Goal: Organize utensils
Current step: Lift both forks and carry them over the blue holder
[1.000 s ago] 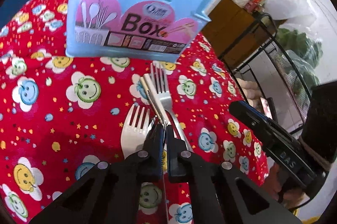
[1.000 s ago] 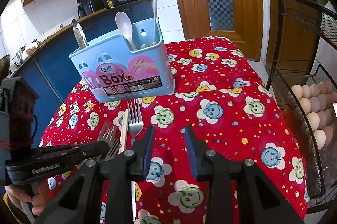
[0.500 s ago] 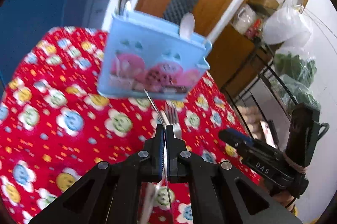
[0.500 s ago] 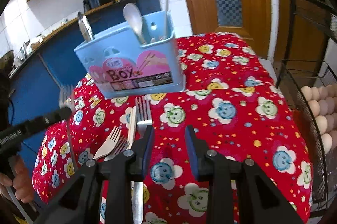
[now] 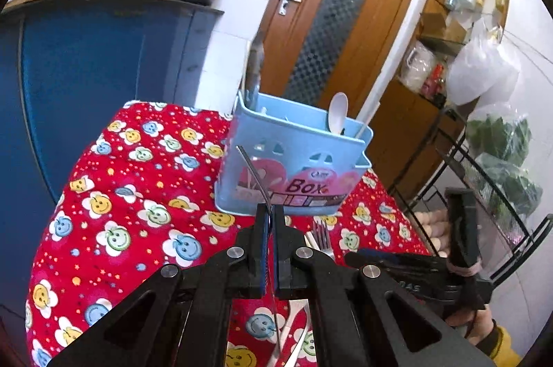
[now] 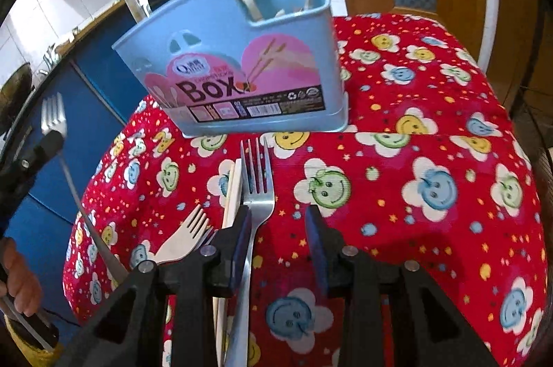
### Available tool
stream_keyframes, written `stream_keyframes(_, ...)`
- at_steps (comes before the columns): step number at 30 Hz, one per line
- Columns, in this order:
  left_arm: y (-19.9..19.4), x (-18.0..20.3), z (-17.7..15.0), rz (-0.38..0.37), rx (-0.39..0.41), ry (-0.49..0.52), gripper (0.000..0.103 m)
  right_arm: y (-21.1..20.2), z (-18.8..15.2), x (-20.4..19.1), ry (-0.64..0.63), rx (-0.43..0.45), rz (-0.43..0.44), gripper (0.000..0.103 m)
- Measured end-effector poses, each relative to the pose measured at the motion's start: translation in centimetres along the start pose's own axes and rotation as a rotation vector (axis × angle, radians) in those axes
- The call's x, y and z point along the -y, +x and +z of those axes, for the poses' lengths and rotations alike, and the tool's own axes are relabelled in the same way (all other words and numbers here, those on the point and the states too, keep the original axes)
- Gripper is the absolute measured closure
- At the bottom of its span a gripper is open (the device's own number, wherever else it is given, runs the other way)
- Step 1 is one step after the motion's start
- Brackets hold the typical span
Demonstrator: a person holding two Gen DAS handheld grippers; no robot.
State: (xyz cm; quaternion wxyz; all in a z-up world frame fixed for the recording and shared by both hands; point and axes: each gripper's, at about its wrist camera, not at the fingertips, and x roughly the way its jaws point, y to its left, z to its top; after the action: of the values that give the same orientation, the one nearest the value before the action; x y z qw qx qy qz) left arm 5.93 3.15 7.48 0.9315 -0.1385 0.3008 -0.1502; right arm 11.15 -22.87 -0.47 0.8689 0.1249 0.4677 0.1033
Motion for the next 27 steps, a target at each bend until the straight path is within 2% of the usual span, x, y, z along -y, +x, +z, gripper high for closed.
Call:
stream_keyframes(6, -0.8, -0.9, 0.7, 0.012, 0.030, -0.011, 0.102, 1.6, 1.0, -0.4, -0.057, -0.027, -0.012, 0.068)
stream_keyframes(15, -0.5, -1.6, 0.6, 0.016, 0.030, -0.022, 0.102, 3.3, 2.3, -1.7, -0.157, -0.057, -0.023, 0.064)
stream_keyframes(19, -0.3, -1.8, 0.5, 0.013, 0.028, -0.028, 0.102, 4.1, 3.3, -1.6, -0.151, -0.064, 0.021, 0.065)
stream_keyframes(21, -0.3, -1.9, 0.5, 0.011, 0.028, -0.030, 0.102, 4.4, 3.9, -1.1, -0.119, -0.066, 0.061, 0.068)
stream_keyframes(25, -0.2, -1.7, 0.5, 0.008, 0.026, -0.021, 0.102, 4.7, 4.3, 0.0, -0.066, -0.068, 0.127, 0.080)
stream_keyframes(27, -0.1, -1.6, 0.4, 0.009, 0.026, -0.014, 0.102, 4.7, 4.2, 0.4, -0.051, -0.064, 0.143, 0.081)
